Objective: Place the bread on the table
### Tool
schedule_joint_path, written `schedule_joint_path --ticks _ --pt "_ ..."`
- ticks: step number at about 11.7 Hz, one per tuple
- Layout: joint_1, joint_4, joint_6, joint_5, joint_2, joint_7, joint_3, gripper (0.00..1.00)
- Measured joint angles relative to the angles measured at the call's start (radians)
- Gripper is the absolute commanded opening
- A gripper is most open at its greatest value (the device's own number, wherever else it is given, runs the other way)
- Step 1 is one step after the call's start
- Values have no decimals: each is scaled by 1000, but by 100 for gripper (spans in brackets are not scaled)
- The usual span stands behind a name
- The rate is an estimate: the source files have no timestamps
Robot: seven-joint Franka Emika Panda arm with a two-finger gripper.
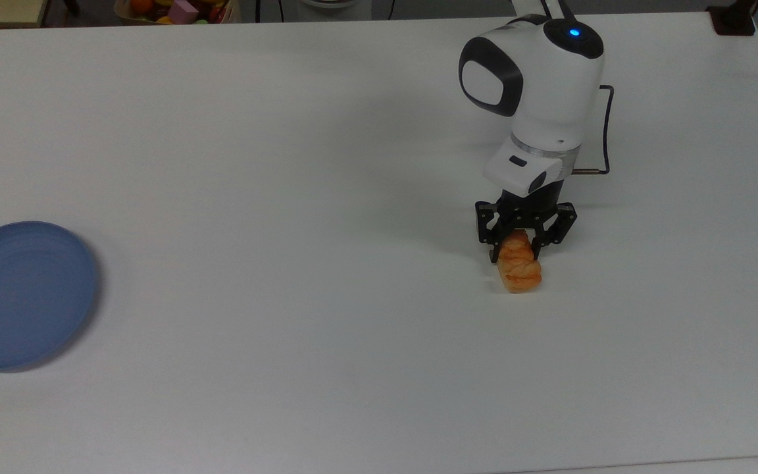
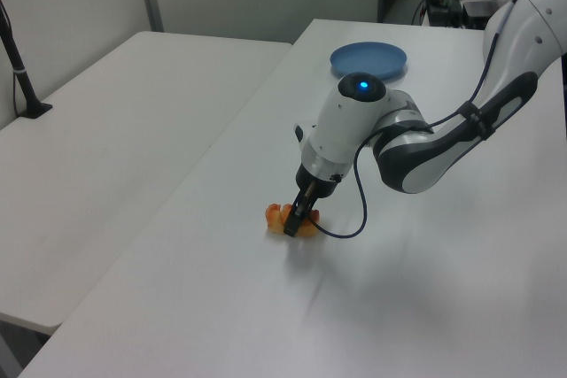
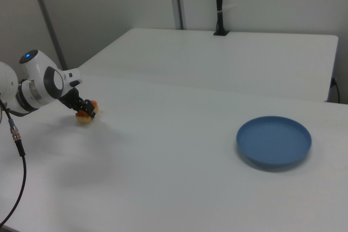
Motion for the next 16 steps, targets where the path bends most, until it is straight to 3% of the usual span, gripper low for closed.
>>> schedule_joint_path --ticks 5,7,12,16 --pt "1 18 -4 0 -13 1 -2 100" --pt "-1 25 -120 1 -69 9 -6 100" --pt "-39 23 -533 158 -342 16 -9 100" --pt "-137 -17 -772 292 -570 16 -12 100"
